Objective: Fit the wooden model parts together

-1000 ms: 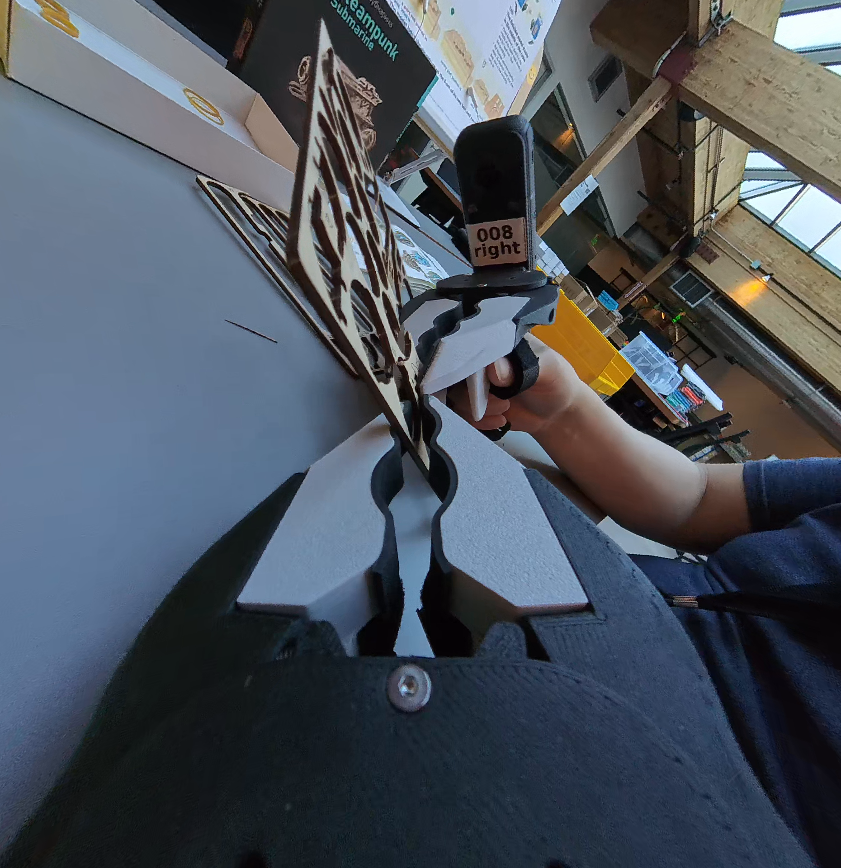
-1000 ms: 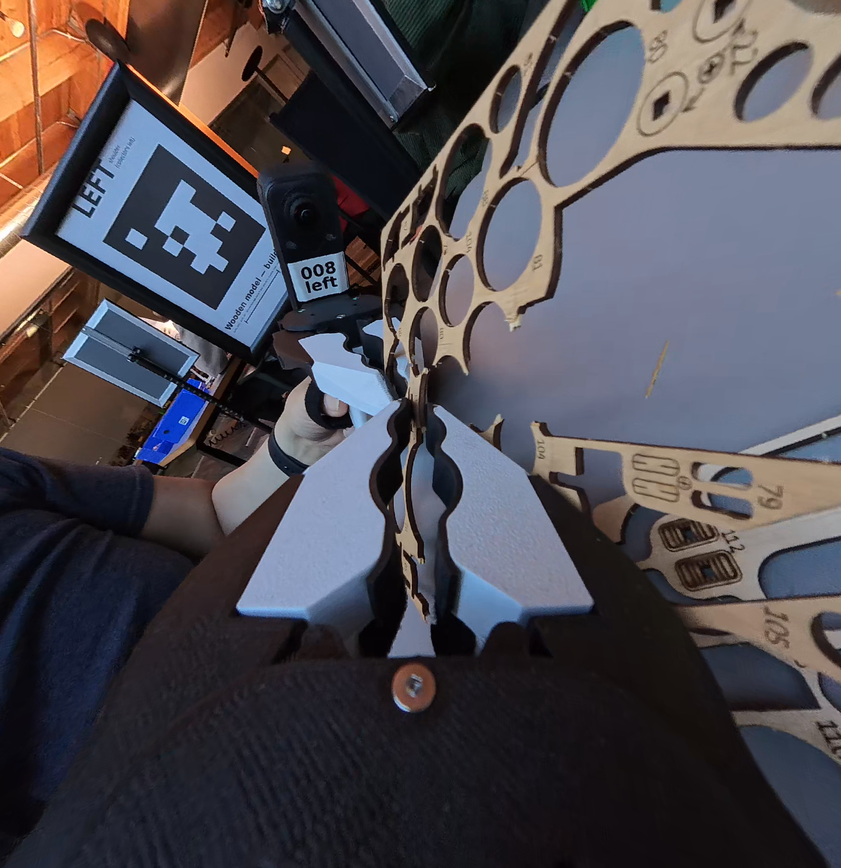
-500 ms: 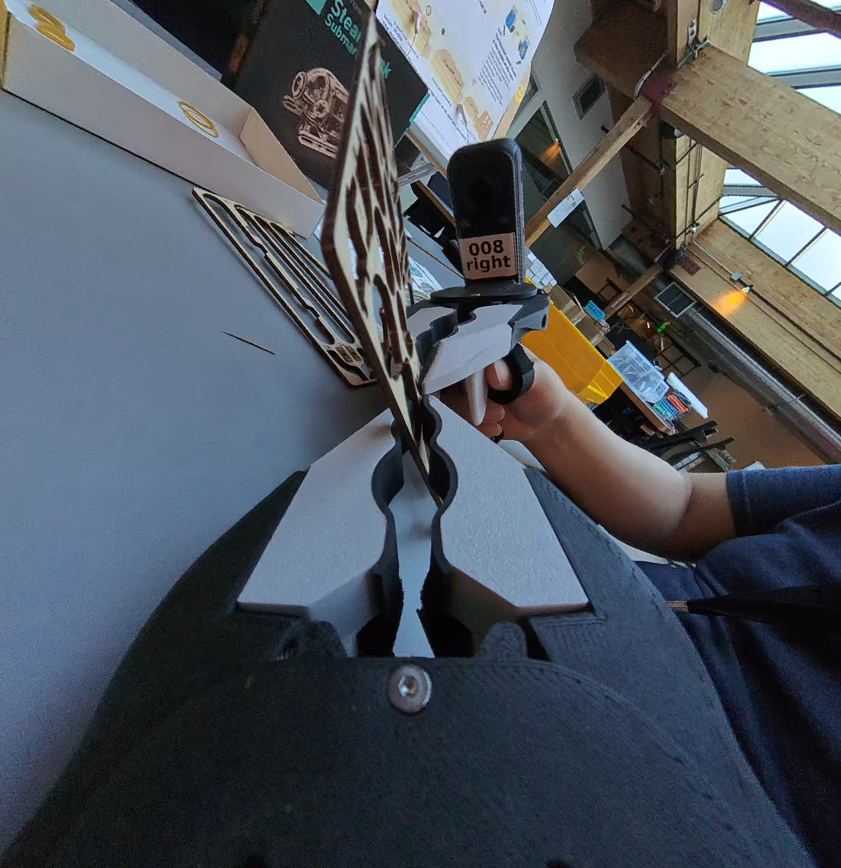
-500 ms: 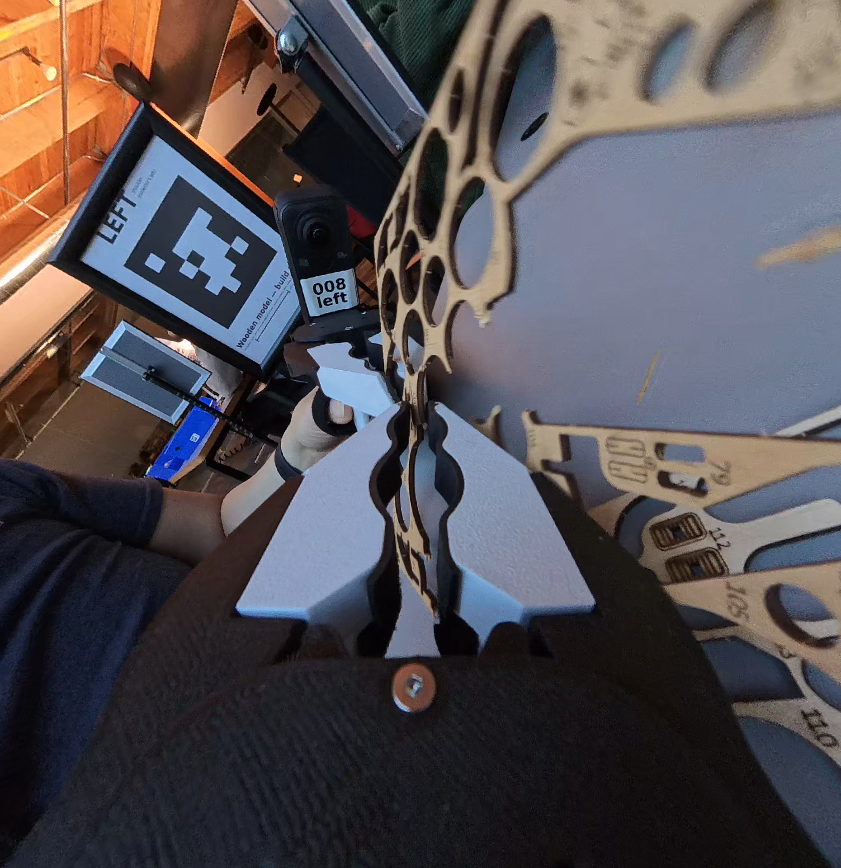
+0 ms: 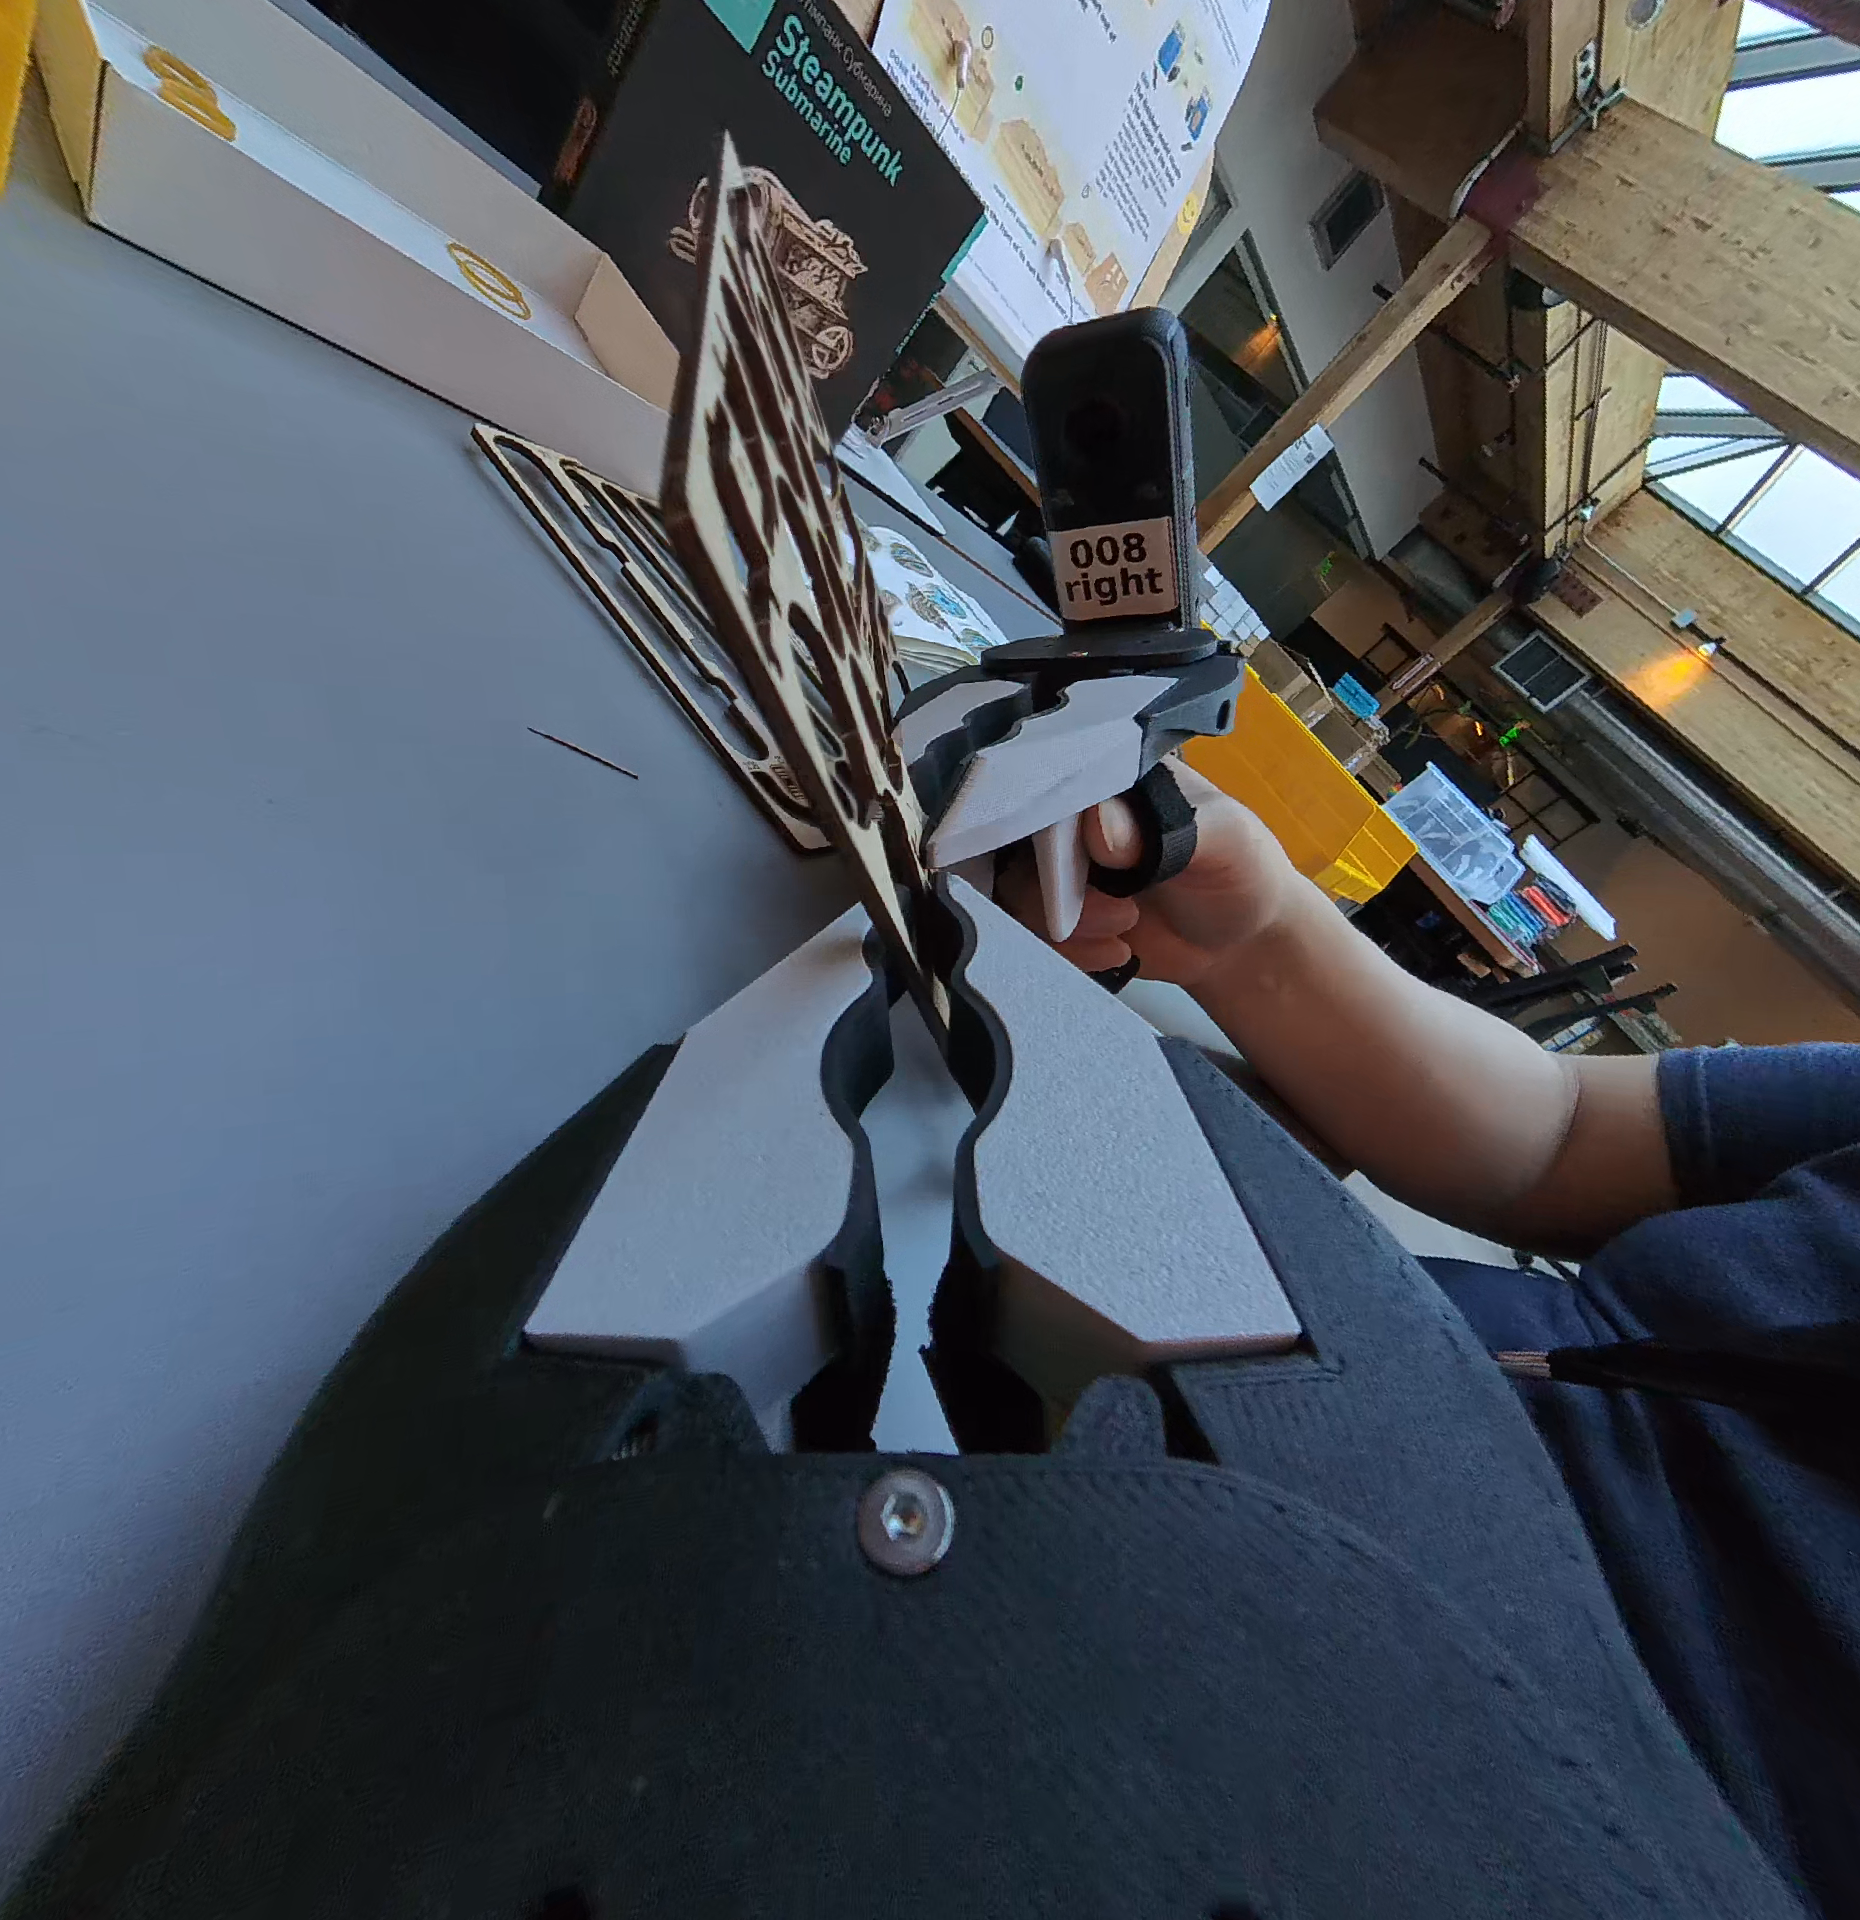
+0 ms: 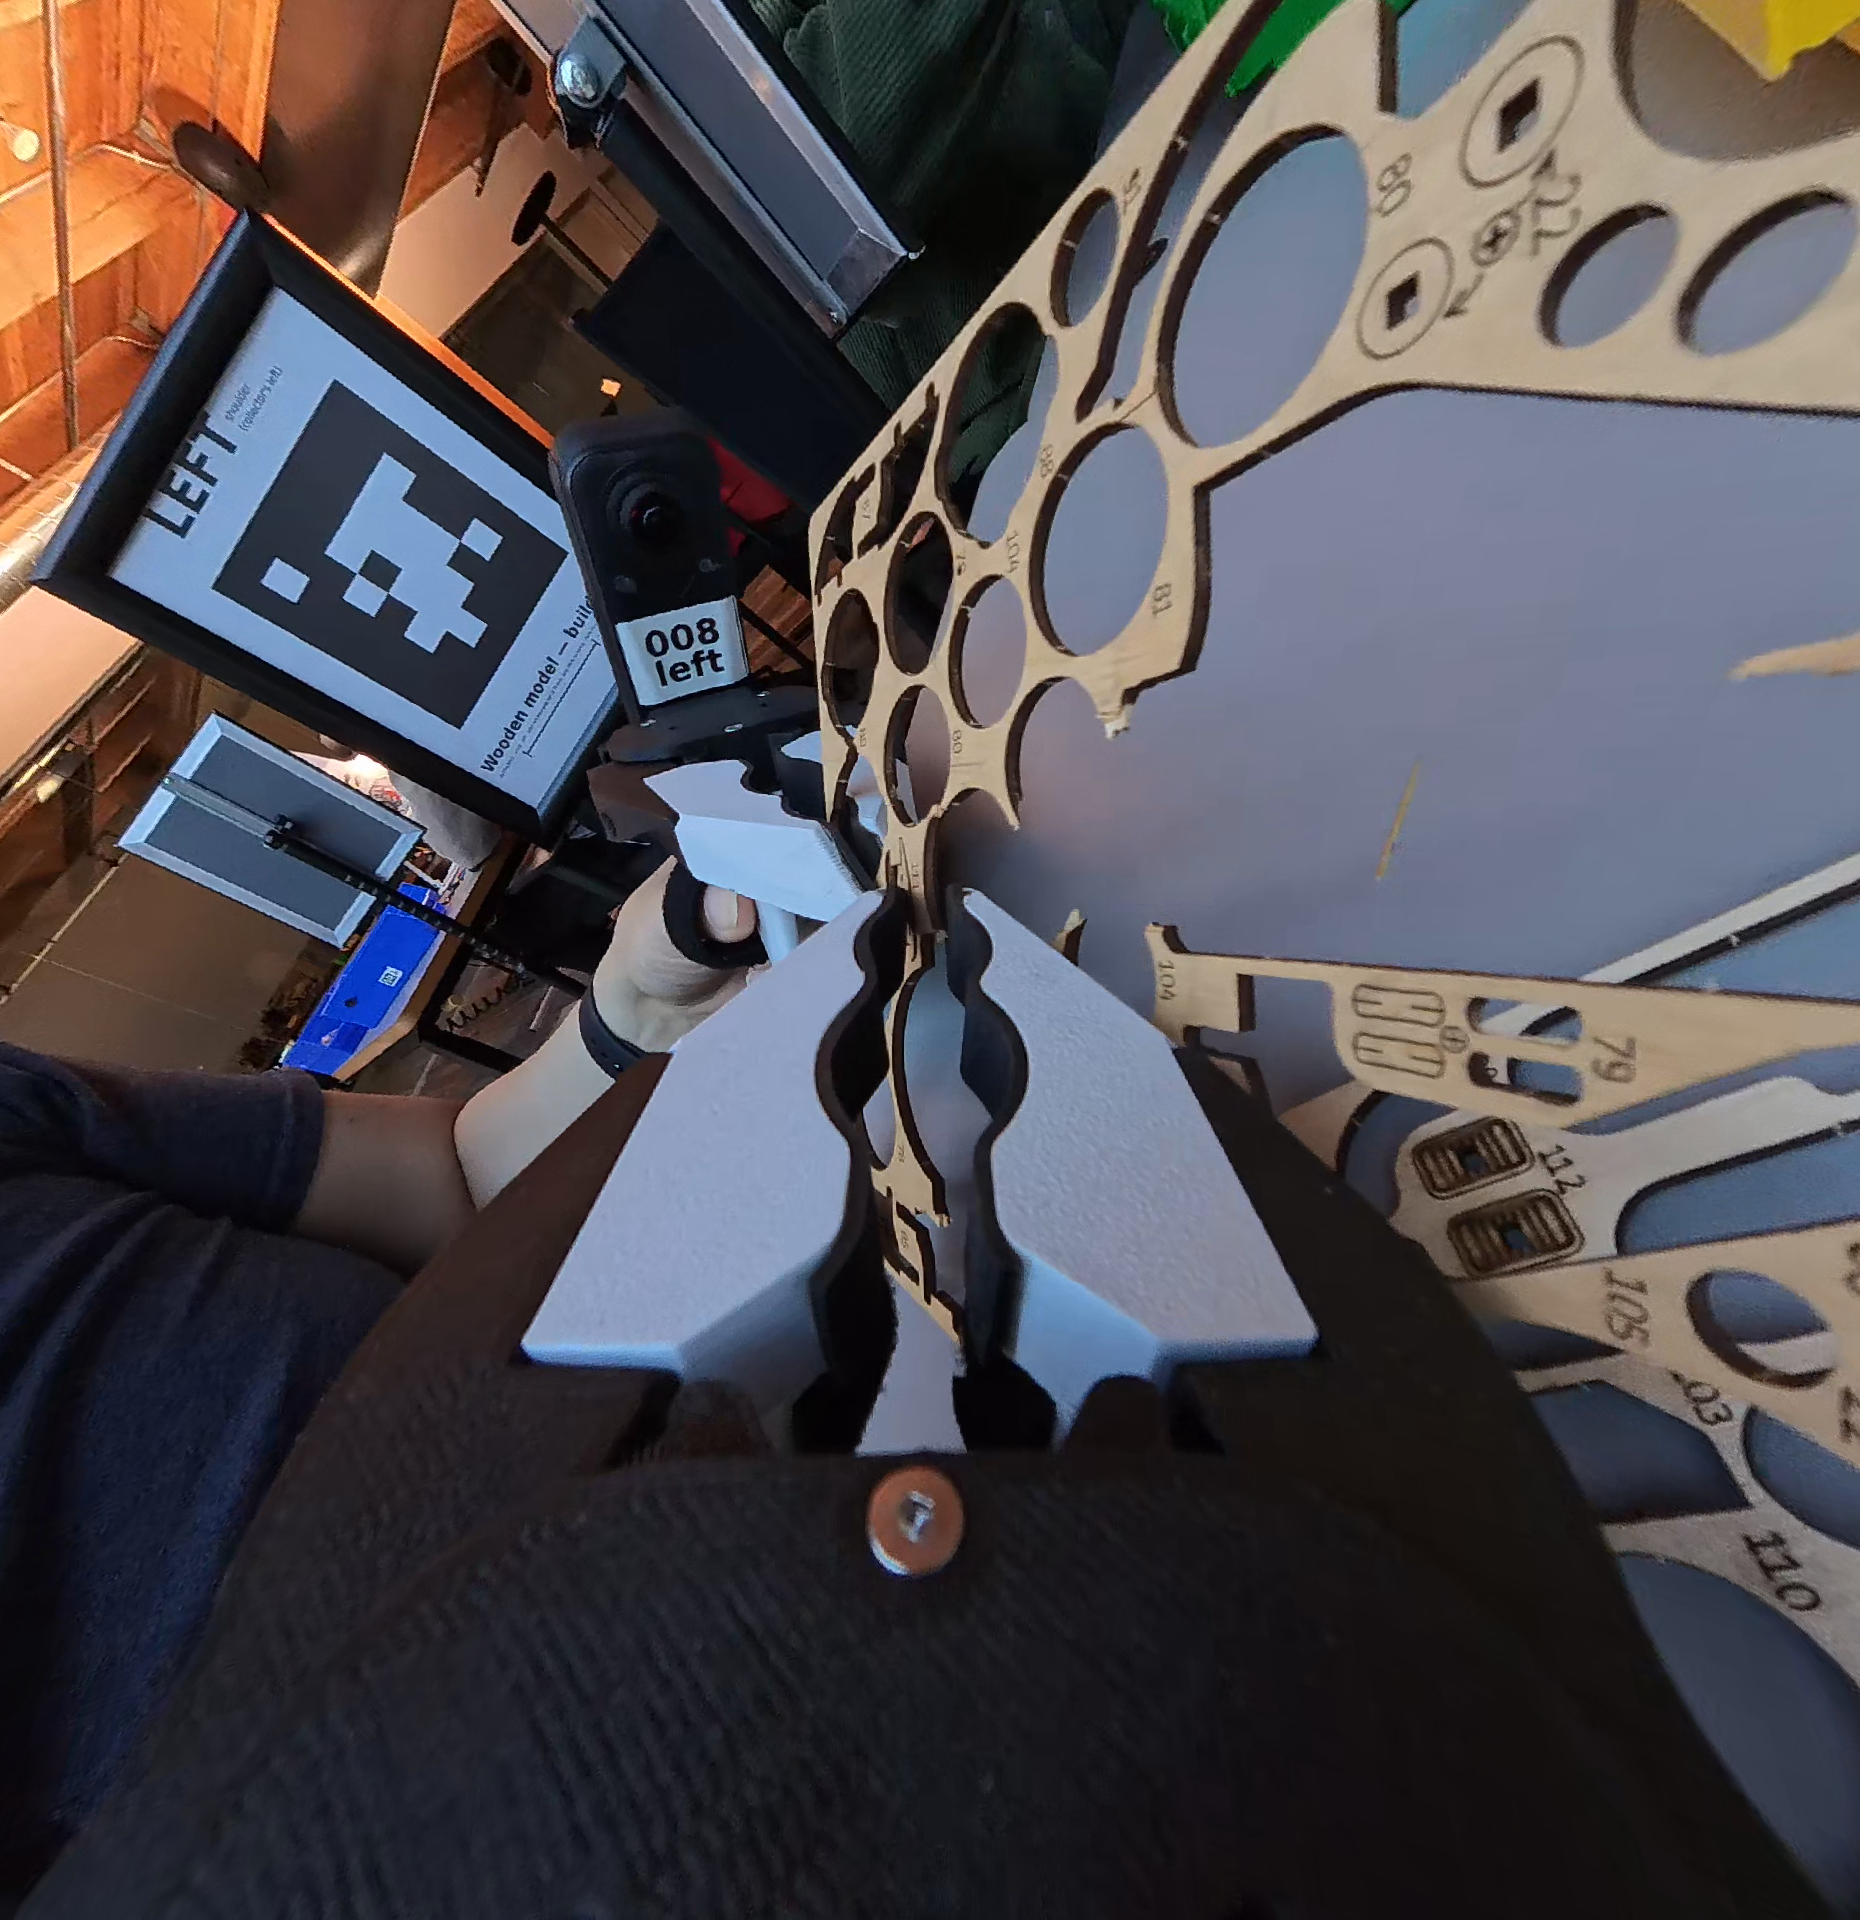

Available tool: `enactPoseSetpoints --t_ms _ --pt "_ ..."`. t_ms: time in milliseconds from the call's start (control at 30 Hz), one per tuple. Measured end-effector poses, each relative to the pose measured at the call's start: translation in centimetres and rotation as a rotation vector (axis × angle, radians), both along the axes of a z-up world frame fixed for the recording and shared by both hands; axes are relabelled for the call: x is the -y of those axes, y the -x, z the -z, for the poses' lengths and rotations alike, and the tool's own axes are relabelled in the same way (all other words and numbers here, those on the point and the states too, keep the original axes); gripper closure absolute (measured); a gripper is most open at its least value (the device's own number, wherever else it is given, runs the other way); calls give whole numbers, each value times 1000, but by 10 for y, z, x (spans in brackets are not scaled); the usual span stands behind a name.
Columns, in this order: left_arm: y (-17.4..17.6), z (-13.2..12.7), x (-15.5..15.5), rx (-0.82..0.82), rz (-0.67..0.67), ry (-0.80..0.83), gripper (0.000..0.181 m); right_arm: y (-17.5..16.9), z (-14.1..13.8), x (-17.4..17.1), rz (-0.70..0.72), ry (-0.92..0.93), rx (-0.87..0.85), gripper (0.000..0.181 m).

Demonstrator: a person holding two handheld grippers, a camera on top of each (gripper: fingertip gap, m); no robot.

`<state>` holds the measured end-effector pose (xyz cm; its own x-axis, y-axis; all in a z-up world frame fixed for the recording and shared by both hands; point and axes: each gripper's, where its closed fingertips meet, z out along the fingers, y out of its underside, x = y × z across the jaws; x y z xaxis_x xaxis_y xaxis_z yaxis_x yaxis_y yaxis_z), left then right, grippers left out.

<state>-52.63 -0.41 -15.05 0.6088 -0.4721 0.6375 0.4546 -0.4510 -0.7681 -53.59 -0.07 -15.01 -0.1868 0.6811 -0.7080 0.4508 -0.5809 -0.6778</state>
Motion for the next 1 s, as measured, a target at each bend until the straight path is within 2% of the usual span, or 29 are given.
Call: enactPoseSetpoints --t_ms 267,533,600,800,1000 --pt "1 4 -1 -34 -11 14 181 1 4 -1 14 -12 28 176" --pt "3 -8 -1 46 17 -26 174 -3 -7 4 -39 31 -44 181" --pt "13 -15 -4 79 -34 -63 159 -3 -6 6 -48 11 -36 181" --pt "11 -15 -1 88 -1 -60 179 -4 -7 10 -81 17 -44 181" --pt "9 -17 0 105 17 -63 180 -5 -7 13 -98 20 -40 180"
